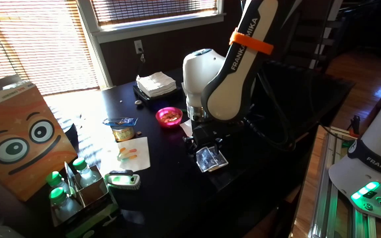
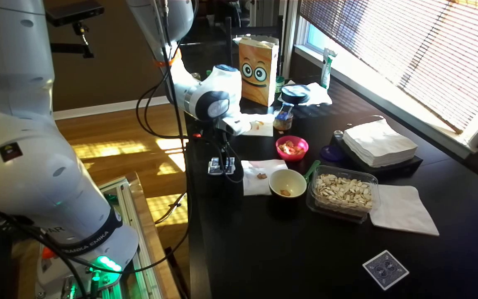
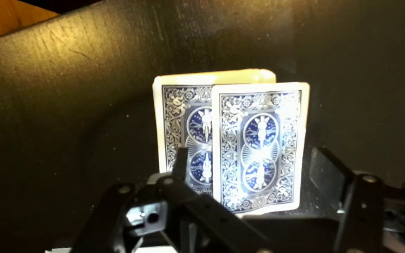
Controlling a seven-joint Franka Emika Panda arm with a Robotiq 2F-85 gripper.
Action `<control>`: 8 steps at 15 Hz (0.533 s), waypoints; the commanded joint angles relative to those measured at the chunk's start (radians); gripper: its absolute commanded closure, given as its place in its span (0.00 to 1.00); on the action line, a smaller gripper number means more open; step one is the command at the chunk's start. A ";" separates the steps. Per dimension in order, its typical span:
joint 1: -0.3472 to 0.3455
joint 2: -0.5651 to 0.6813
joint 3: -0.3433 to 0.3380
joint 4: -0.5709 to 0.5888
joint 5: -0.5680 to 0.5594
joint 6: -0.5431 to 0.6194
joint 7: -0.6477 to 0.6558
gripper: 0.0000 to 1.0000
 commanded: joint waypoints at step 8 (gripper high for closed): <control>-0.022 0.034 0.032 0.012 0.067 0.032 -0.063 0.18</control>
